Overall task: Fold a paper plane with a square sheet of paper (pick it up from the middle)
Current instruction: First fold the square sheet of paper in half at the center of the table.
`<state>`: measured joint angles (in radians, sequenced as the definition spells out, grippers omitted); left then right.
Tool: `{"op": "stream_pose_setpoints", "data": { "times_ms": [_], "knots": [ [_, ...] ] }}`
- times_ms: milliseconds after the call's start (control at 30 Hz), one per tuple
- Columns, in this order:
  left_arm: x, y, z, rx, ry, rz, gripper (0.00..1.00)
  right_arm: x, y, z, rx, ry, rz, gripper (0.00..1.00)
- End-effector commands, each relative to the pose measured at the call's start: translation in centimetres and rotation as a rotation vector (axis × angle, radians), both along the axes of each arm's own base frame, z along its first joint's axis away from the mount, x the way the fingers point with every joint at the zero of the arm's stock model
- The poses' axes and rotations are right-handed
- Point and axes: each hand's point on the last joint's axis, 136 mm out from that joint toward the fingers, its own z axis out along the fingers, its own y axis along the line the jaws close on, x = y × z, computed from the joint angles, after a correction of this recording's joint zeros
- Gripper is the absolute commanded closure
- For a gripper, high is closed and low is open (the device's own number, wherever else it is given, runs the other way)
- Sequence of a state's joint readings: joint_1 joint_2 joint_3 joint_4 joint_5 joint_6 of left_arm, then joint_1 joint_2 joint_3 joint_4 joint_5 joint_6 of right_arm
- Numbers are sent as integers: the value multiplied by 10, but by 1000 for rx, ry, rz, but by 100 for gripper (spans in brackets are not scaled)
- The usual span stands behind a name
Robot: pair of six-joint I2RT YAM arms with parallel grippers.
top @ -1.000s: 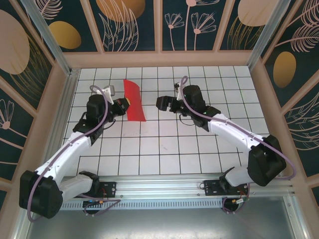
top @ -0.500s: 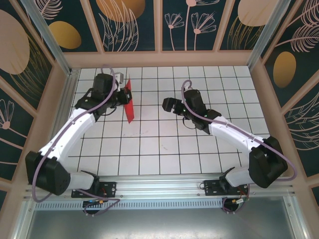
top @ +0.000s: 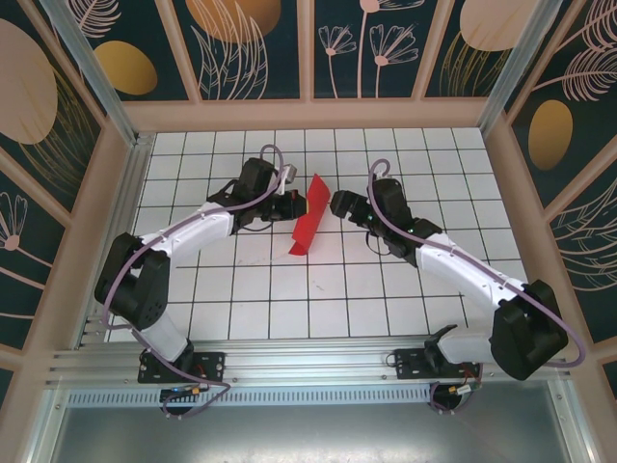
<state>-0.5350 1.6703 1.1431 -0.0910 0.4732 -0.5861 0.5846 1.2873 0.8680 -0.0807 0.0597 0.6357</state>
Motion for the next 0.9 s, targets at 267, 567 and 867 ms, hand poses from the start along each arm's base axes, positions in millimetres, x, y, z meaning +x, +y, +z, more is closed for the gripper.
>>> {"op": "stream_pose_setpoints", "data": {
  "times_ms": [267,567,867],
  "knots": [
    [0,10,-33,-24,42,7,100,-1,3,-36,-20,125,1,10],
    [12,3,-66,-32,120,-8,100,-6,17,-69,2,272,20,16],
    [23,-6,-79,-175,232,199,100,2,30,-100,31,378,27,19]
  ]
}}
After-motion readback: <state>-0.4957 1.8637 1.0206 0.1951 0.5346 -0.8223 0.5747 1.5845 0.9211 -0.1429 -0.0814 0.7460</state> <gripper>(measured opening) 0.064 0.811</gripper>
